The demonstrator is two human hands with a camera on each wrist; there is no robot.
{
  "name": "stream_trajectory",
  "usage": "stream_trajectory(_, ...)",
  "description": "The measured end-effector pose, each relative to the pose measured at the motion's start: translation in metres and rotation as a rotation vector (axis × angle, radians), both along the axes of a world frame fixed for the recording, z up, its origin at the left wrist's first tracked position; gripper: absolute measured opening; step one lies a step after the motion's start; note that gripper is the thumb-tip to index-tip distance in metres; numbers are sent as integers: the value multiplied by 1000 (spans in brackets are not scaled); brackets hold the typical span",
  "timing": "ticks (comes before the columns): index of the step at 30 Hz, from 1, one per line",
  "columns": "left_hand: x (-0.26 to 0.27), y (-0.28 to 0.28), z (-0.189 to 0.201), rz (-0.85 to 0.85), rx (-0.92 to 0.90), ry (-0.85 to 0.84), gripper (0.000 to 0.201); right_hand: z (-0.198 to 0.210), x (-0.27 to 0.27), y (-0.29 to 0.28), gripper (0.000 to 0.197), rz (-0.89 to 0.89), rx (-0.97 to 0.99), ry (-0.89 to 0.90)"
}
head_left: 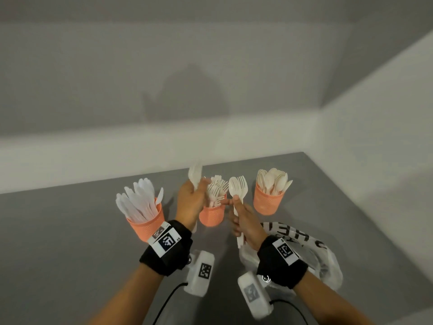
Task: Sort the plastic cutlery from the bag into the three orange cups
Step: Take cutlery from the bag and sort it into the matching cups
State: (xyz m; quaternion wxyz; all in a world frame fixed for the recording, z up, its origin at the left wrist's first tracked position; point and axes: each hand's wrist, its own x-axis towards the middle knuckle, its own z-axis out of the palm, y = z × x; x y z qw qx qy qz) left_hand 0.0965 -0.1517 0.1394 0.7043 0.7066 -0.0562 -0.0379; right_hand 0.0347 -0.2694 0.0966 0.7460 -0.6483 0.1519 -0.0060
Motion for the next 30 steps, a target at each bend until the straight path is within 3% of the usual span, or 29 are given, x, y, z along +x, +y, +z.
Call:
stream_trajectory(5,-15,-14,-21,-95,125,6,16,4,1,0,50,25,-21,-34)
stream_trajectory(9,-24,-25,-22,-130,97,22,27,5,-2,-1,62,25,9,-28)
stream_trajectory(11,-27,-29,-25,-157,107,14,33,8,-4,-1,54,-13,-26,-11)
stream_trajectory(15,-32,-38,-29,-80,74,3,33,9,-5,-3,33,-84,-220,-93)
stream_trajectory(18,-35,-46,-24,0,-24,0,24,5,-5,-7,32,-213,-323,-149)
stream_trajectory(23,-42,-58,-24,-76,-48,19,19,-1,-12,-14,25,-273,-641,-217)
stream_trajectory(25,-45,-65,-26,-51,-65,34,11,-3,-16,-14,28,-275,-775,-235)
stream_trajectory(30,-48,-77,-27,-106,-124,124,23,-5,-19,-21,49,-348,-1003,-325)
